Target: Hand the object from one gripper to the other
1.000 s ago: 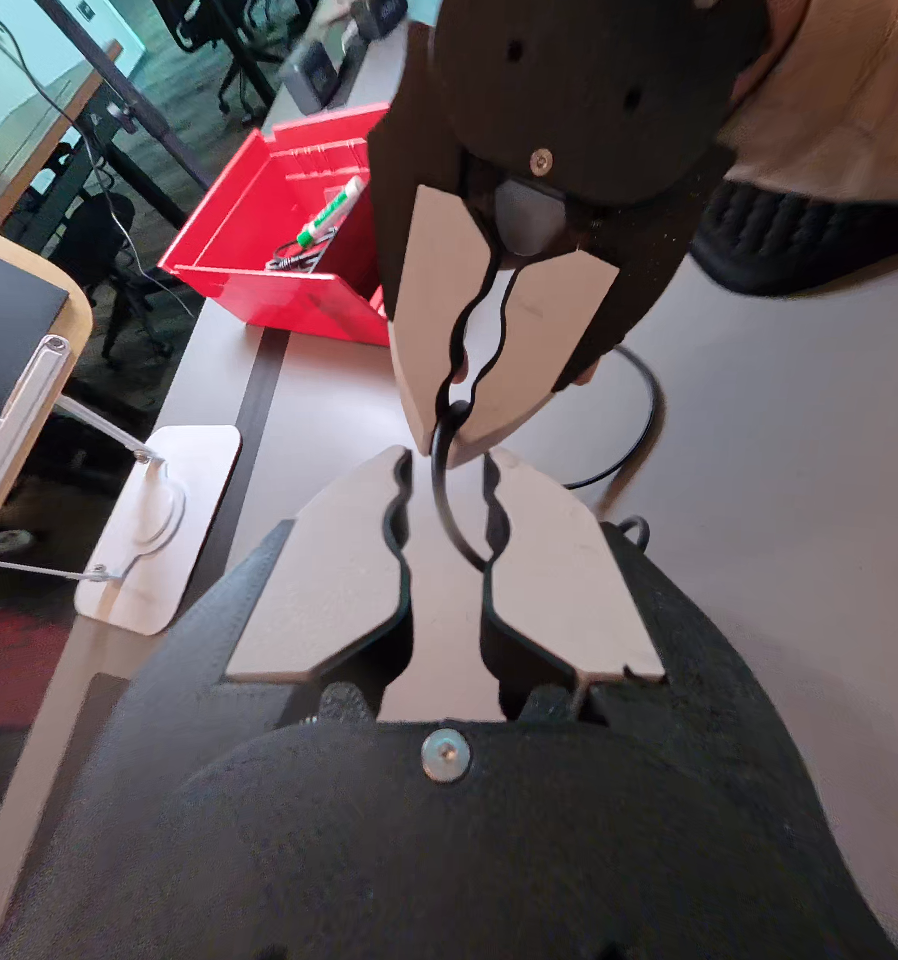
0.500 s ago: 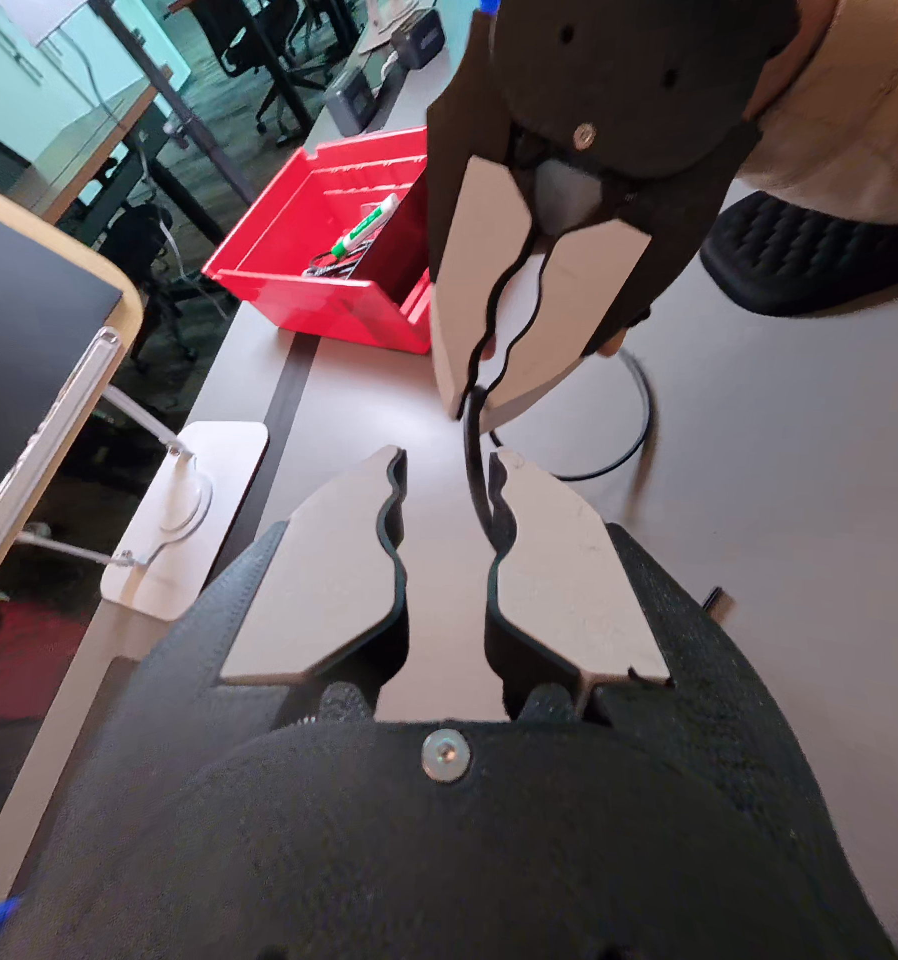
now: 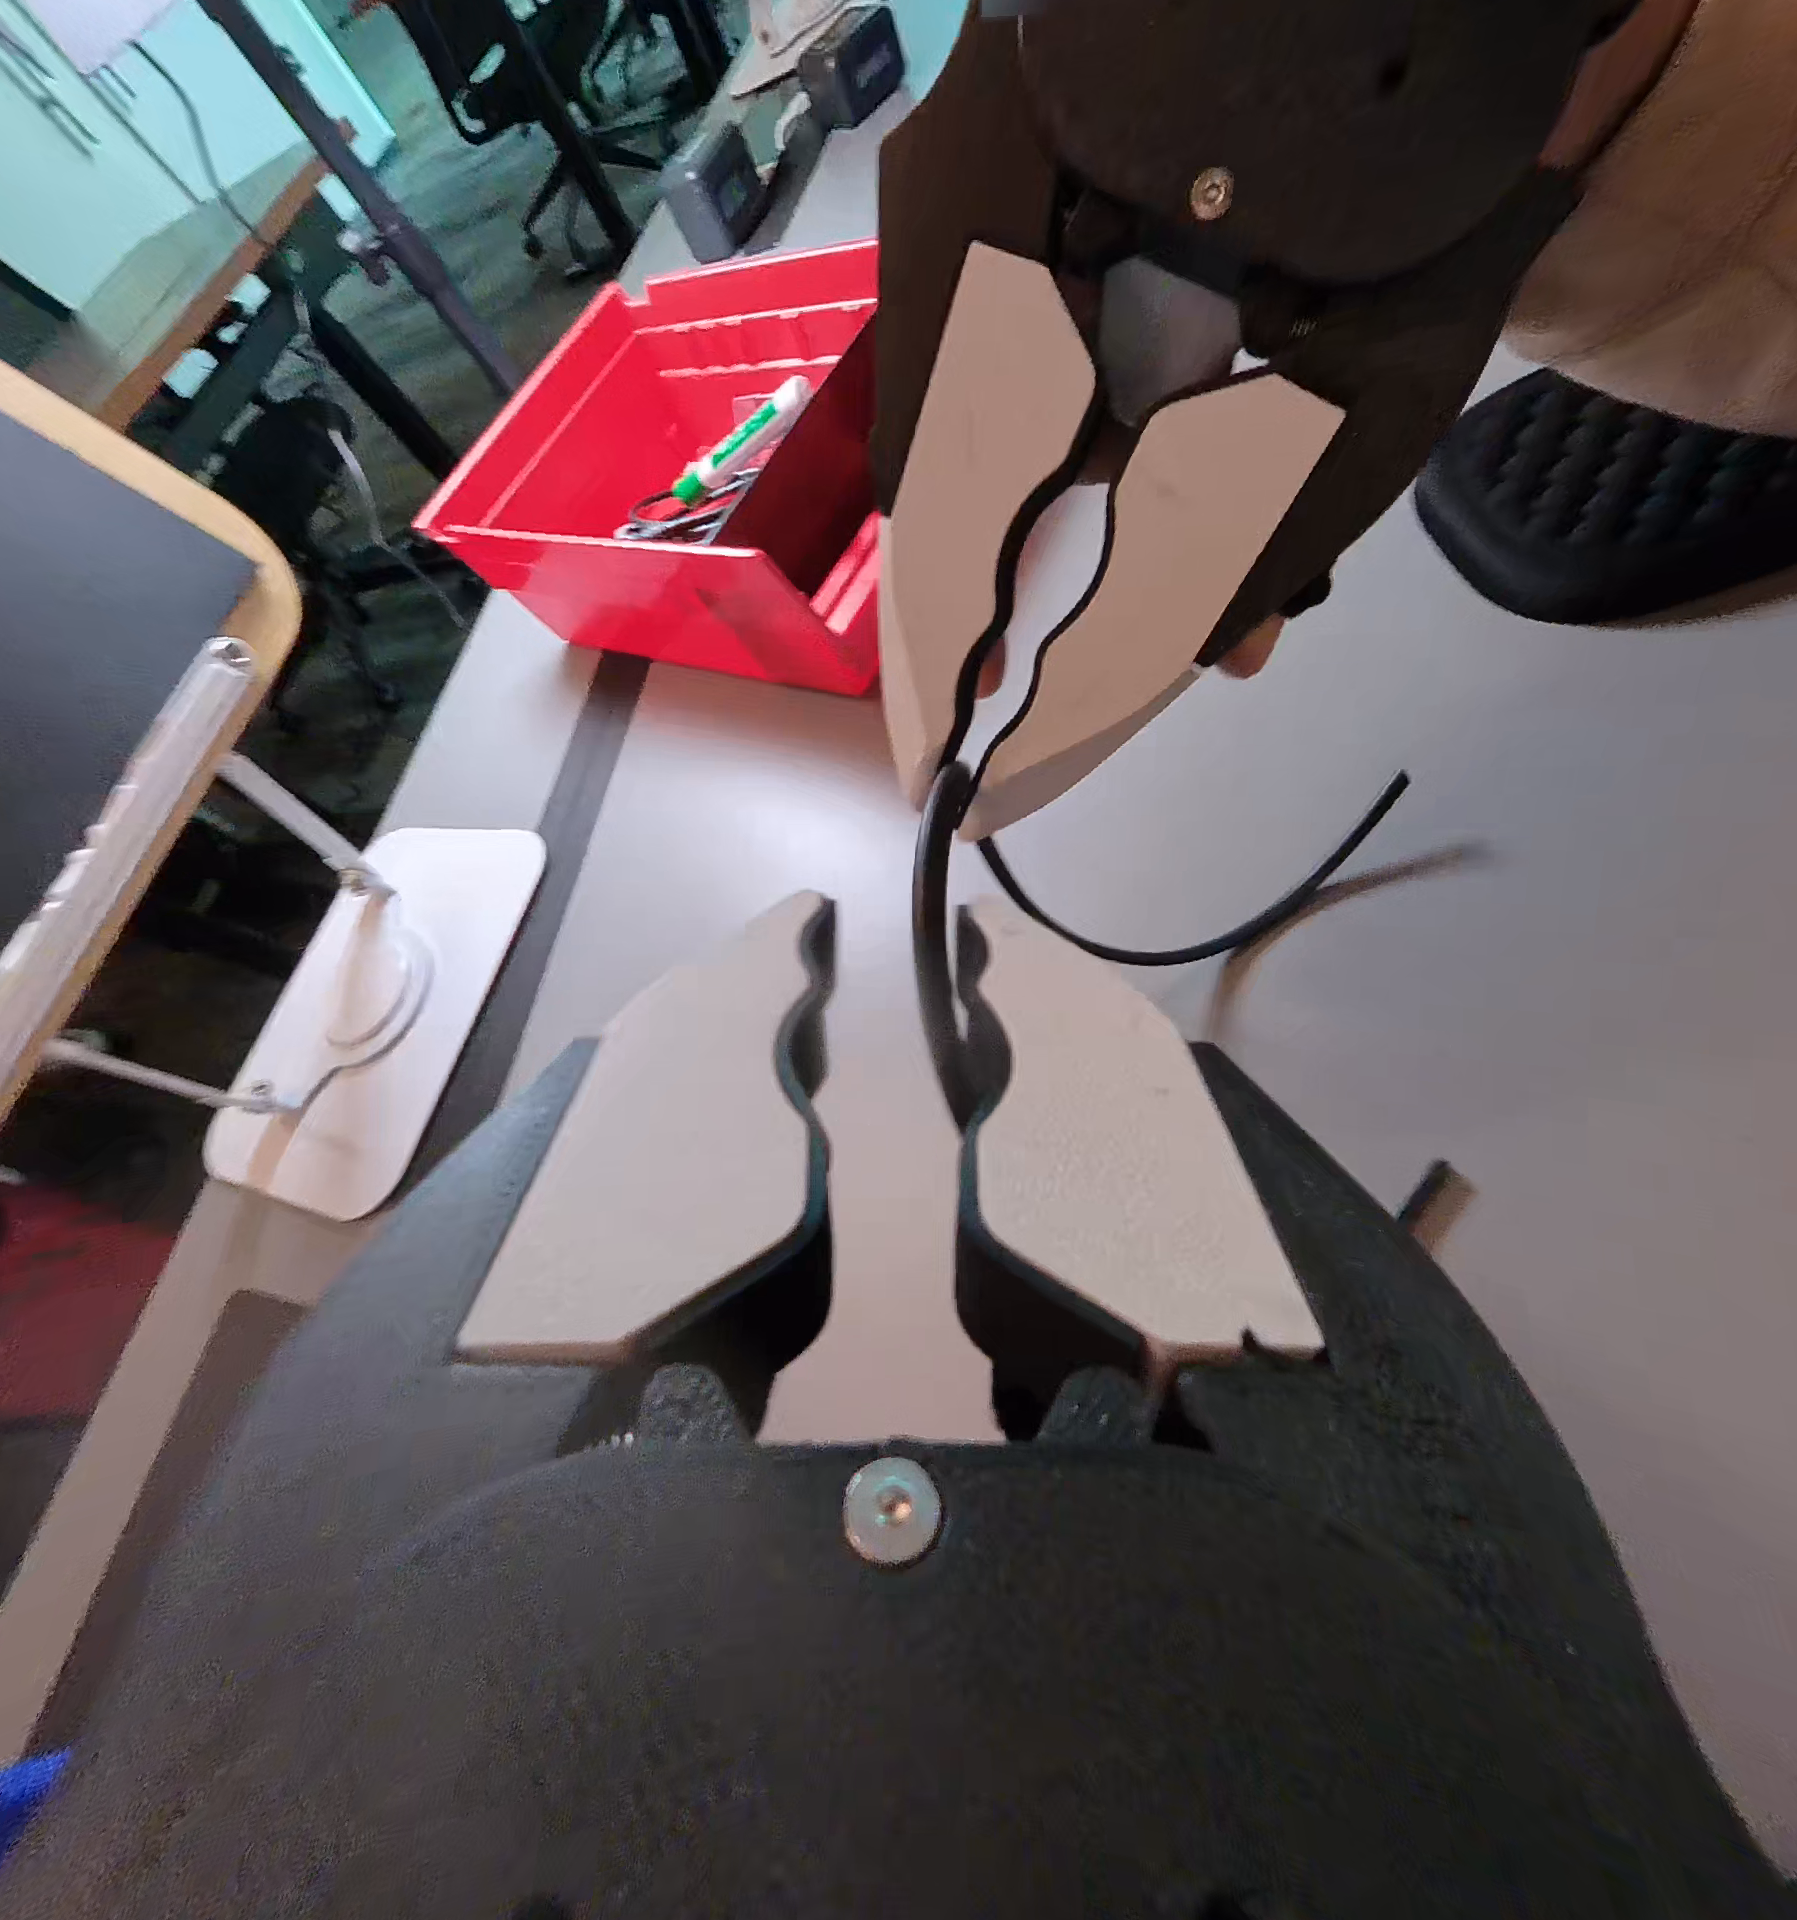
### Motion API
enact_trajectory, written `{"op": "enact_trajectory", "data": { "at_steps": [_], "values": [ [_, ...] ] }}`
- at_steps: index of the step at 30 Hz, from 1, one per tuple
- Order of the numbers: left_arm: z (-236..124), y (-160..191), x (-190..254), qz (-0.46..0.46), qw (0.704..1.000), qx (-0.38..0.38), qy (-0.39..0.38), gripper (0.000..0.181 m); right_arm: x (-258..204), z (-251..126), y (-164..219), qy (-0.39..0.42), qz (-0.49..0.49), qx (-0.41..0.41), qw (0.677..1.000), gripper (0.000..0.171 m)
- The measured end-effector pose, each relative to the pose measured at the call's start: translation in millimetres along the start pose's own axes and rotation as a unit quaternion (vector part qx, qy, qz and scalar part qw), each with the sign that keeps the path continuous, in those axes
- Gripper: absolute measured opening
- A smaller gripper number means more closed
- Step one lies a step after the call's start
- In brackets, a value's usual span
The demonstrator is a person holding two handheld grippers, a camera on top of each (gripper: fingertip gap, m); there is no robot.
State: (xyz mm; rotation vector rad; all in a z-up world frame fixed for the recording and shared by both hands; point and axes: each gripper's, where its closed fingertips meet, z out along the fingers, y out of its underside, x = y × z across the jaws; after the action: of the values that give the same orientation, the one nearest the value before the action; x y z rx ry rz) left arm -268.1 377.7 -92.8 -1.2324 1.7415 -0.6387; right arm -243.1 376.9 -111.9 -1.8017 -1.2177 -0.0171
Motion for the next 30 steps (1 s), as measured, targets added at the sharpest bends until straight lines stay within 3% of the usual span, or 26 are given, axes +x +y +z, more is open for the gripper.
{"op": "enact_trajectory", "data": {
  "at_steps": [2, 4, 8, 10, 13, 14, 16, 24, 27, 30],
  "values": [
    [8.4, -2.1, 10.0, -0.005, 1.000, -0.004, 0.022, 0.029, -4.0, 0.5, -1.1, 0.002, -0.011, -0.008, 1.000, 0.005],
    [17.2, -3.3, 16.0, 0.015, 1.000, -0.010, 0.022, 0.007, -7.2, 1.9, -1.3, 0.006, -0.022, -0.020, 1.000, 0.005],
    [13.7, -4.3, 10.9, 0.020, 1.000, -0.003, 0.013, 0.006, -3.8, -1.5, -5.0, 0.016, -0.030, -0.004, 0.999, 0.006],
    [3.7, -10.5, 7.0, 0.008, 0.999, 0.027, 0.016, 0.006, 1.8, -2.5, -0.7, 0.015, -0.012, -0.006, 1.000, 0.019],
    [-2.3, -8.0, -0.3, 0.001, 1.000, 0.030, 0.004, 0.006, 3.1, 1.2, 1.3, 0.003, 0.002, 0.010, 1.000, 0.003],
    [-1.4, -4.3, -1.6, -0.004, 1.000, 0.022, 0.002, 0.007, 3.6, 1.8, 0.9, 0.002, 0.009, 0.008, 1.000, 0.003],
    [2.7, -0.9, -1.7, -0.012, 1.000, 0.011, 0.001, 0.026, 4.4, 1.1, 2.2, 0.012, 0.002, -0.006, 1.000, 0.003],
    [20.9, -2.6, 13.6, 0.023, 1.000, -0.009, 0.014, 0.005, -5.1, 4.1, -1.4, 0.014, -0.028, -0.014, 0.999, 0.004],
    [6.2, -5.5, 4.7, 0.005, 1.000, 0.020, 0.014, 0.005, 2.5, 0.3, 3.4, 0.013, -0.013, -0.010, 1.000, 0.019],
    [-0.6, -5.0, -0.5, -0.010, 0.999, 0.032, 0.012, 0.006, 2.4, 2.9, 5.0, -0.002, 0.002, 0.005, 1.000, 0.005]
  ]
}}
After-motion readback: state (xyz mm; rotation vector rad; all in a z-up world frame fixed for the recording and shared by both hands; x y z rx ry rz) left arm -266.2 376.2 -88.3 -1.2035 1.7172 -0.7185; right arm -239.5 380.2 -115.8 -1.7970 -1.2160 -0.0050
